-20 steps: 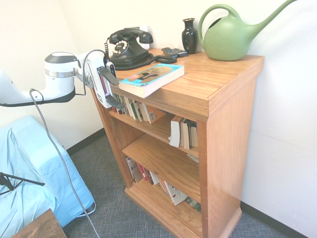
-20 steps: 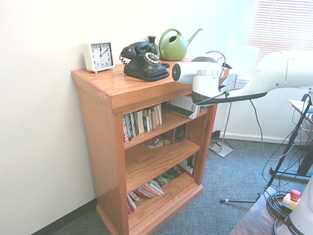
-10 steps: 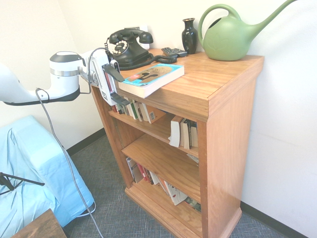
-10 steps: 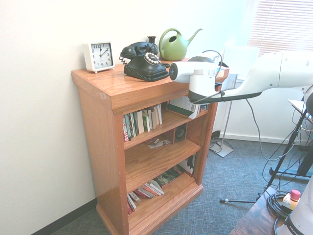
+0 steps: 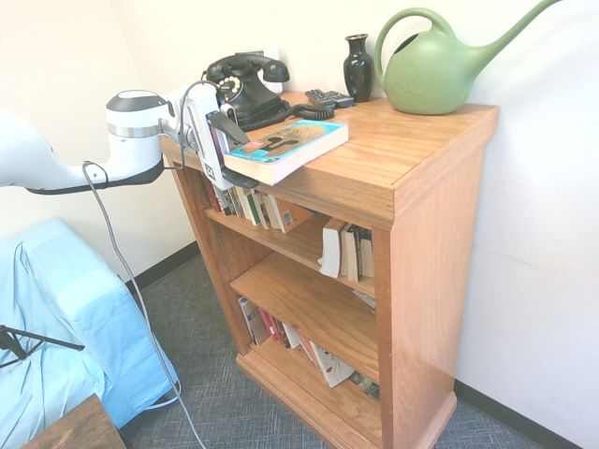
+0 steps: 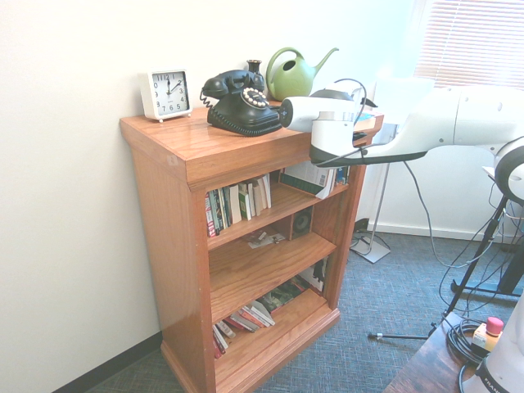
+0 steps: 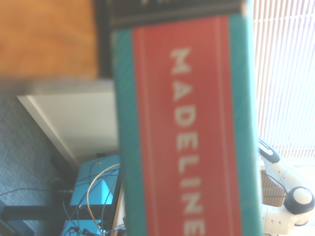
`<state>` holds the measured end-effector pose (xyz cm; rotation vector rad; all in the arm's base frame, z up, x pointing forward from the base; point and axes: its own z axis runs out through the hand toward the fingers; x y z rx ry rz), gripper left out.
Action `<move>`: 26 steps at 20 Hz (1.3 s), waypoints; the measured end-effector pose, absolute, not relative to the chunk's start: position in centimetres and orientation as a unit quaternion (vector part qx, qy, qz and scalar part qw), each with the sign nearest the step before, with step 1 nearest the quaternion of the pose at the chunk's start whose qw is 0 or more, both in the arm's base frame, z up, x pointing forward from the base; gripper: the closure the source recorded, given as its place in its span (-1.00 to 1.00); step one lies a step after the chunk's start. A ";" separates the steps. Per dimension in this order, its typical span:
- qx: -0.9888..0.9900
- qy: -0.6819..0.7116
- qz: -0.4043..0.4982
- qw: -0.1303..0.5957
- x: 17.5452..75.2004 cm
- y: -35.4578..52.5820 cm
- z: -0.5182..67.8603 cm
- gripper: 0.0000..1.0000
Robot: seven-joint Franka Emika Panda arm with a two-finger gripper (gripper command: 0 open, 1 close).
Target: Organize the shelf
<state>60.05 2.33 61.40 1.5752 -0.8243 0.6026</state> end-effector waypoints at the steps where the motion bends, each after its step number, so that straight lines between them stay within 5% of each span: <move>1: 0.677 -0.354 0.258 0.591 60.2 2.3 61.4 -1.00; 3: 0.678 -0.353 0.256 0.592 60.3 2.2 61.4 -1.00; 4: 0.678 -0.353 0.255 0.593 60.3 2.1 61.3 1.00; 26: 0.679 -0.350 0.243 0.598 60.5 1.4 60.5 1.00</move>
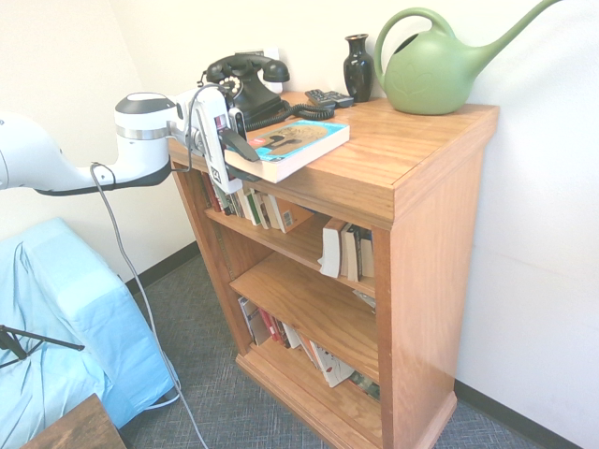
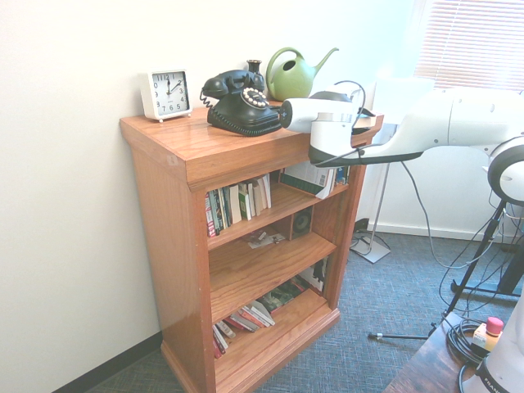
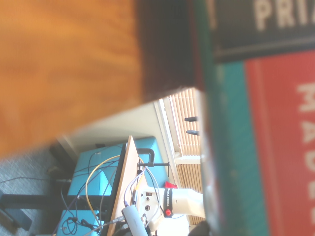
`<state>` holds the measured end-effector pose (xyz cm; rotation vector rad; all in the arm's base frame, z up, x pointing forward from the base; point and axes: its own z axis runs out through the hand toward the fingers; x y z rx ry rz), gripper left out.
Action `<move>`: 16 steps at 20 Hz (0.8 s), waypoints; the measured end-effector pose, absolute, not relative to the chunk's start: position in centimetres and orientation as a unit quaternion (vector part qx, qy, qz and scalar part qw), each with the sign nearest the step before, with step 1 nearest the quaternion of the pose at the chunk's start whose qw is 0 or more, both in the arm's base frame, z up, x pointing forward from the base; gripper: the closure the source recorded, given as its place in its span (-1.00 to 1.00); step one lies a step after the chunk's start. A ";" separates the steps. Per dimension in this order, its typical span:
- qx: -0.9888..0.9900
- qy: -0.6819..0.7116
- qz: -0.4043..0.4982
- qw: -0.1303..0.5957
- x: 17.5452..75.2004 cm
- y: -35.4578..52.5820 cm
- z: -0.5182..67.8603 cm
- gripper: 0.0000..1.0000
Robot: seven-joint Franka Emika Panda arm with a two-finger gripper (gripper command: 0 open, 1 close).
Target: Organize the shelf
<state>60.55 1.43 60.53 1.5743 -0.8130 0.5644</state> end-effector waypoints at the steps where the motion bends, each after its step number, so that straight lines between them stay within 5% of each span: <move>1: 0.679 -0.350 0.243 0.598 60.6 1.4 60.5 1.00; 16: 0.688 -0.351 0.256 0.582 59.9 0.6 61.8 1.00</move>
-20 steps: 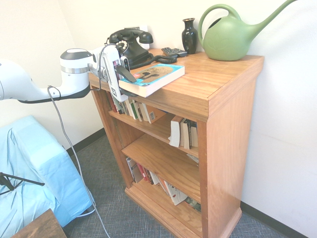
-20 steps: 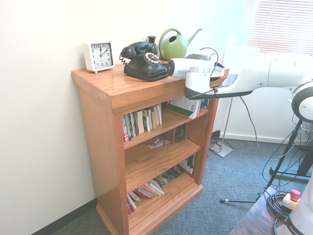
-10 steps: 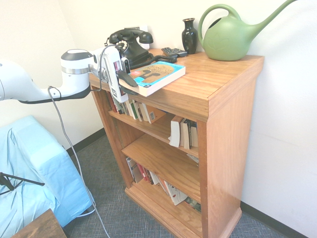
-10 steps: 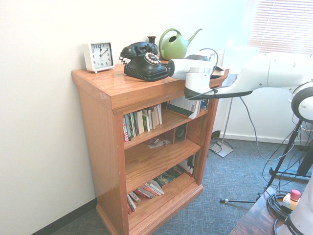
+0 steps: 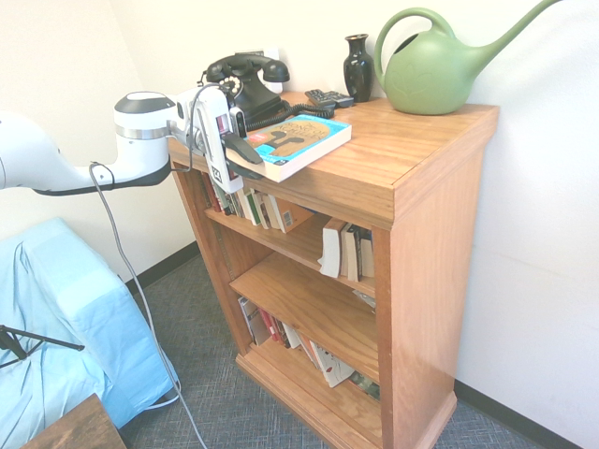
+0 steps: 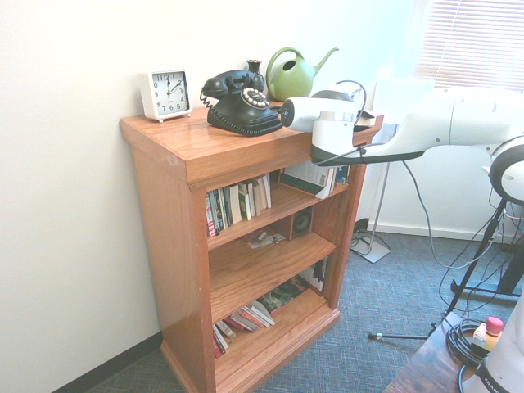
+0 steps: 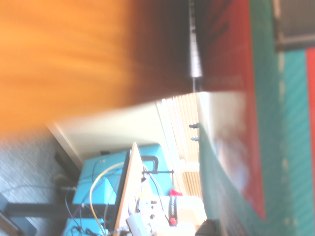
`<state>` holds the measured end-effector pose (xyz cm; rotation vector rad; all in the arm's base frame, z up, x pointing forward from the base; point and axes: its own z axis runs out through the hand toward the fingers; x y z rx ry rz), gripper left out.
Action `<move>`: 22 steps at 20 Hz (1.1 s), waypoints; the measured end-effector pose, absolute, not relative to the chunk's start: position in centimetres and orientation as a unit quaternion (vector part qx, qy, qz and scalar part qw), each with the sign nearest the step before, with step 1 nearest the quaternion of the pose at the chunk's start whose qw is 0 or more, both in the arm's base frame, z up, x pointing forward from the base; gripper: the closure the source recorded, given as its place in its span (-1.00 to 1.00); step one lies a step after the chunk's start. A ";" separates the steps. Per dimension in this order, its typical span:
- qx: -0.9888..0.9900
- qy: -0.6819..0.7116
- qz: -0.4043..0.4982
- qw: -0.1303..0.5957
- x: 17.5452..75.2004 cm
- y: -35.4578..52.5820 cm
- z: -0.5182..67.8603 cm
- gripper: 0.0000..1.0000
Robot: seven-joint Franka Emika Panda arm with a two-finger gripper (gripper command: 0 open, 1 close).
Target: Organize the shelf
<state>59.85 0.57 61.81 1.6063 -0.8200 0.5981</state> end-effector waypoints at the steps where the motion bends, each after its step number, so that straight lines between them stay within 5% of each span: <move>1: 0.689 -0.355 0.259 0.576 59.3 0.3 62.5 1.00; 10: 0.729 -0.382 0.284 0.493 49.8 0.7 66.0 1.00; 22: 0.786 -0.382 0.304 0.379 37.1 5.5 56.5 1.00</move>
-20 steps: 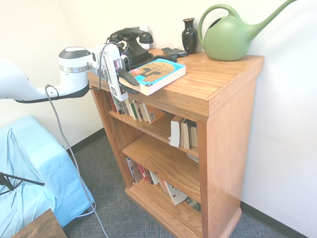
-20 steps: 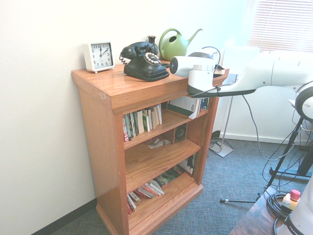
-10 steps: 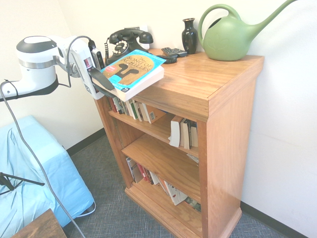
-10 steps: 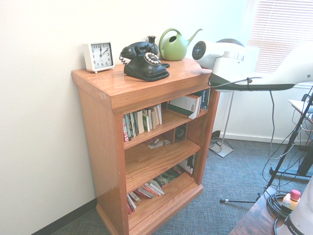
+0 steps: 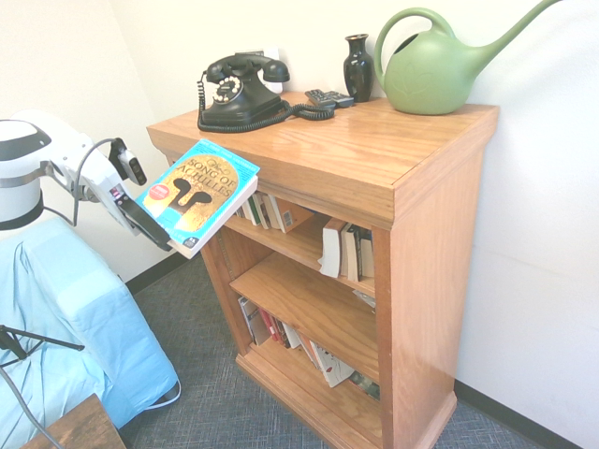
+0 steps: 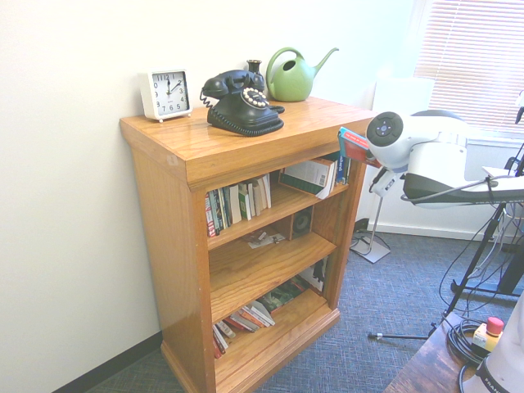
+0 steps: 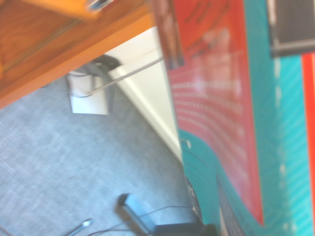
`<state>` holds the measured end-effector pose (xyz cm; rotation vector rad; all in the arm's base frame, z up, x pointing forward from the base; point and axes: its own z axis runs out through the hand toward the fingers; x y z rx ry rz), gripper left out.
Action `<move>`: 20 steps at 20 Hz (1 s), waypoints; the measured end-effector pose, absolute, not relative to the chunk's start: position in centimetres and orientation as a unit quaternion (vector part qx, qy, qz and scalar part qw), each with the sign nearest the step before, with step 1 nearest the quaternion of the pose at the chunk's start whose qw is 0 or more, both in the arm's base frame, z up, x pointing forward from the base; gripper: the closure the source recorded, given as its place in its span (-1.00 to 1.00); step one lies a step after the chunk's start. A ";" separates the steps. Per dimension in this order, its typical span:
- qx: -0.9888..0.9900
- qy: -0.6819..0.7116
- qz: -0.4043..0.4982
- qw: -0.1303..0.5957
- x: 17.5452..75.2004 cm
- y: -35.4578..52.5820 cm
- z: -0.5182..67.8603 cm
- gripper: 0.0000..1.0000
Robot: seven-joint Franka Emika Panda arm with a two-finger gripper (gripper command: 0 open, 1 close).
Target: Organize the shelf
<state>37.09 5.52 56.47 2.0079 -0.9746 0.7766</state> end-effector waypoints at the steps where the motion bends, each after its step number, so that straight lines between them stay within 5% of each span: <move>1: 0.790 -0.379 0.304 0.375 36.4 5.9 55.7 1.00; 10: 0.829 -0.378 0.291 0.291 35.6 7.5 47.8 1.00; 20: 0.852 -0.397 0.278 0.198 41.5 6.7 44.4 1.00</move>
